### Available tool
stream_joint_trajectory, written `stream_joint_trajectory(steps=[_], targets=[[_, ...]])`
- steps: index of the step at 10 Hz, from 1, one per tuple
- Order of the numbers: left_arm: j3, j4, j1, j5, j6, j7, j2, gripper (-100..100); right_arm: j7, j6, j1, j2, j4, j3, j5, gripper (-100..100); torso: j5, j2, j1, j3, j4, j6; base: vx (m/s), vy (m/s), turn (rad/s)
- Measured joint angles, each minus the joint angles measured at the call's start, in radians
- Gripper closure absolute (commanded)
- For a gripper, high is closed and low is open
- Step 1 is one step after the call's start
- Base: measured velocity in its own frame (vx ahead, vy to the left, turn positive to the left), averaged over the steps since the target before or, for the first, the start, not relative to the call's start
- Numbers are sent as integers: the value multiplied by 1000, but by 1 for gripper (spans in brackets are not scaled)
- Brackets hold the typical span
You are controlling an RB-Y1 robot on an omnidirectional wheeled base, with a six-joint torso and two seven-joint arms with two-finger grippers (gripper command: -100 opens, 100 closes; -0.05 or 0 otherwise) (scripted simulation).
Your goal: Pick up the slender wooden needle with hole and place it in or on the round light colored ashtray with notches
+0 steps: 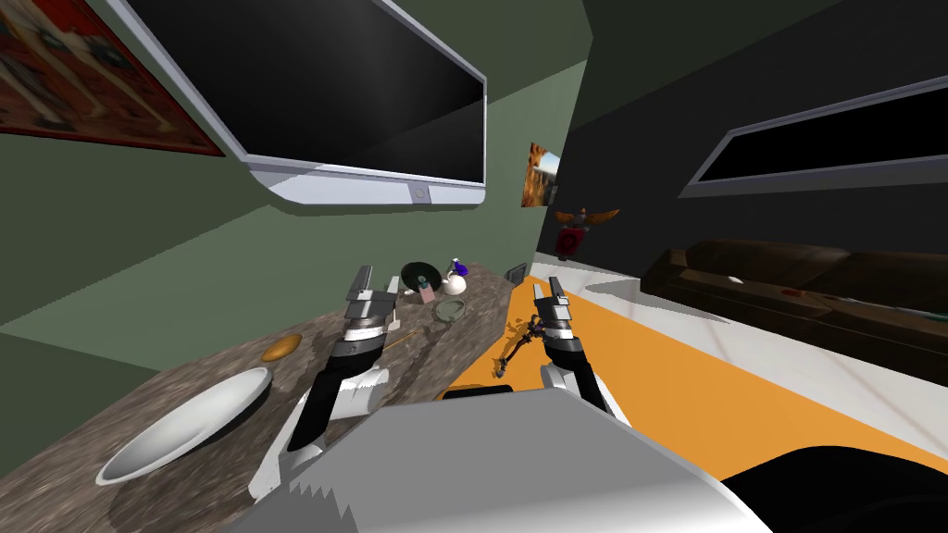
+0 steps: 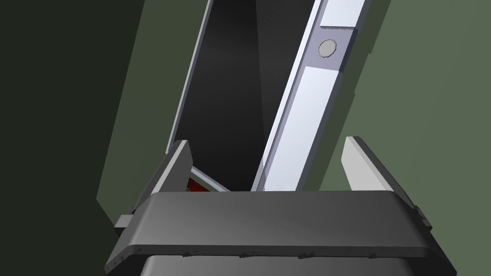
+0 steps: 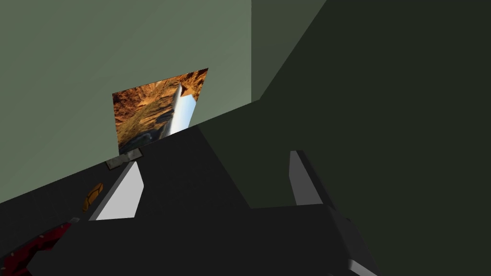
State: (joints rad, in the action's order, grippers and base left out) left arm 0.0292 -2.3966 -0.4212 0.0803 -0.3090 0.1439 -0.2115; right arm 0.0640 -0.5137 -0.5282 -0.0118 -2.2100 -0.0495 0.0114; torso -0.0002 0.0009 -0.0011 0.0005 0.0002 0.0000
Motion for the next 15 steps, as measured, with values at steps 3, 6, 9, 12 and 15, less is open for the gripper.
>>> stream_joint_trajectory(steps=[3, 6, 9, 12, 15], targets=[[17, 7, 27, 22, 84, 30, -25, -100, 0, 0, 0, 0, 0, 0, 0, 0, 0, 0, 0, 0, 0, 0, -15, -18, -9], [35, 4, 42, 42, 157, 56, -47, -100, 0, 0, 0, 0, 0, 0, 0, 0, 0, 0, 0, 0, 0, 0, -11, -13, -7], [61, 10, 69, 73, 237, 91, -80, -100, 0, 0, 0, 0, 0, 0, 0, 0, 0, 0, 0, 0, 0, 0, -16, -19, -13], [77, 11, 87, 93, 314, 116, -100, -100, 0, 0, 0, 0, 0, 0, 0, 0, 0, 0, 0, 0, 0, 0, -7, -11, -13], [93, 11, 101, 114, 389, 140, -119, -100, 0, 0, 0, 0, 0, 0, 0, 0, 0, 0, 0, 0, 0, 0, -8, -10, -15]])
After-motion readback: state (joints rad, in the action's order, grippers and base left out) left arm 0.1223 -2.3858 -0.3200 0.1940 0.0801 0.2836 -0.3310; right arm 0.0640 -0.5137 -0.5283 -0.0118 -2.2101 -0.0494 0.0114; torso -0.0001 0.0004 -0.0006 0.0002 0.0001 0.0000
